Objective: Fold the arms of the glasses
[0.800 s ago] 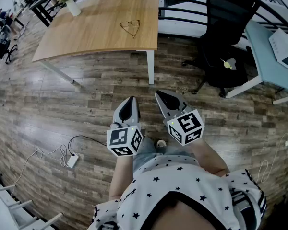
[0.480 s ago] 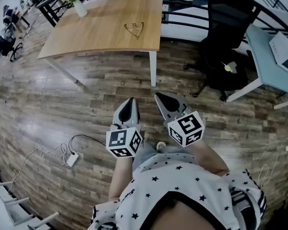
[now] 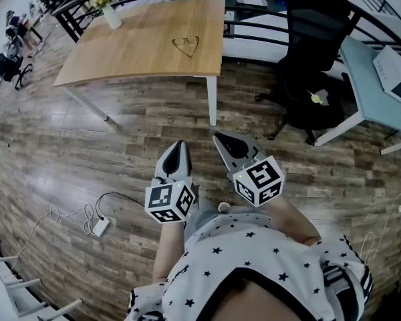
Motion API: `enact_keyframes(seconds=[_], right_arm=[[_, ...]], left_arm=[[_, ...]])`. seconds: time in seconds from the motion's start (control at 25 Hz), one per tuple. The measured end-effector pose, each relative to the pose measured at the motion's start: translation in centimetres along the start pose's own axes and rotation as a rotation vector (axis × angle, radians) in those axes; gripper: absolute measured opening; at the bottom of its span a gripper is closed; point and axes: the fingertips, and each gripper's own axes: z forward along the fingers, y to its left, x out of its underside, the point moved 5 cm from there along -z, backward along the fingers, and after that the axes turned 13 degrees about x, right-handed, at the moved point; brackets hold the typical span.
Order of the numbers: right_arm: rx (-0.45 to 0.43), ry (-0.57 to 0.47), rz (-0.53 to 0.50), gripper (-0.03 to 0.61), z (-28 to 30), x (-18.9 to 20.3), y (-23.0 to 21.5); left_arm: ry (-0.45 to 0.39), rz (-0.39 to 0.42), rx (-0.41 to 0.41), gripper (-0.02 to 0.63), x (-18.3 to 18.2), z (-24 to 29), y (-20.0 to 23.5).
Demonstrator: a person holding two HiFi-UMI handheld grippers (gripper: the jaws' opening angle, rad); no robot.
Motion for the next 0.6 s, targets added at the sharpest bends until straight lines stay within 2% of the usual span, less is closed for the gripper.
enact_keyframes(seconds=[0.2, 0.6], right_arm=[[-0.018, 0.016, 0.036, 0.017, 0.4, 0.3, -0.7], [0.008, 0.036, 0.069, 0.017, 2.8, 0.4, -2.7]], left_arm=[[0.011, -0.002, -0.005, 0.006, 0.1, 0.5, -0.1], [0.032, 0.001, 0.018, 0.005, -0.3, 3.0, 1.2]])
